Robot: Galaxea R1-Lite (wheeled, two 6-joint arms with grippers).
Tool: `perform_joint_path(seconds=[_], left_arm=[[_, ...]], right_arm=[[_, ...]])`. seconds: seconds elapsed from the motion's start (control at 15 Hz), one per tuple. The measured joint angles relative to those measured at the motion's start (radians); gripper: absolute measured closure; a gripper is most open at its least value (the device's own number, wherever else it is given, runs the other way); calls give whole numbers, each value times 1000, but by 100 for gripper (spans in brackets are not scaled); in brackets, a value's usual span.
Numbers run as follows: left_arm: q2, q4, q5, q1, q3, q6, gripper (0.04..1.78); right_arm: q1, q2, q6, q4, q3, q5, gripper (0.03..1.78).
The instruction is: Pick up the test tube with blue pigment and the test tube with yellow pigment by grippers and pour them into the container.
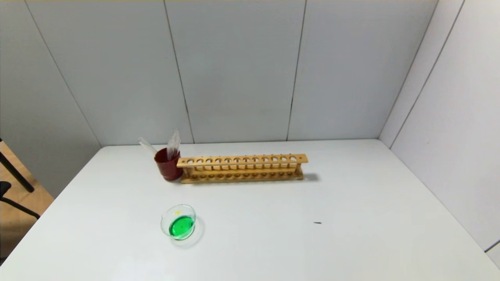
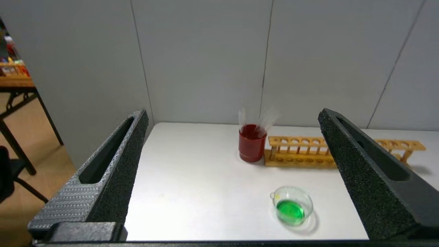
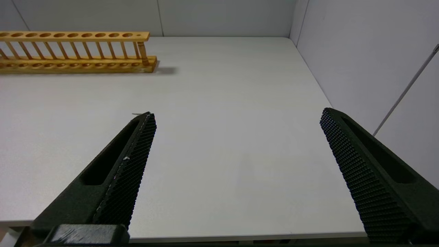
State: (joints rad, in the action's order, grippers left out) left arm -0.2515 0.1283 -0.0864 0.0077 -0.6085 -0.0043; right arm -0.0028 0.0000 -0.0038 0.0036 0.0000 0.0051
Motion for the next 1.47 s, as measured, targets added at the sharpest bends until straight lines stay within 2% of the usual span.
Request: perform_joint_path(seconds=[0.13,0.27,0.4,0.53,0.67,0.73,0.87,1.47], left_arm=[[140,87,6,-6,47,26,7],[206,100,8,-8,139,60,7],[235,45,7,-10,293,93,7],[248,-71,27,-10,480,118,7],[252,-166,72,-8,574,142,7],[253,-167,102,-7,592,147,7],[254,-89,129,-7,596,147,7],[254,-83,129,-6,595,138,7]], right_arm=[[0,0,0,0,0,0,6],[0,0,0,0,0,0,6],[0,0,0,0,0,0,6],[0,0,0,0,0,0,6],[0,0,0,0,0,0,6],[0,0,0,0,0,0,6],[0,0,0,0,0,-1,6],[0,0,0,0,0,-1,6]])
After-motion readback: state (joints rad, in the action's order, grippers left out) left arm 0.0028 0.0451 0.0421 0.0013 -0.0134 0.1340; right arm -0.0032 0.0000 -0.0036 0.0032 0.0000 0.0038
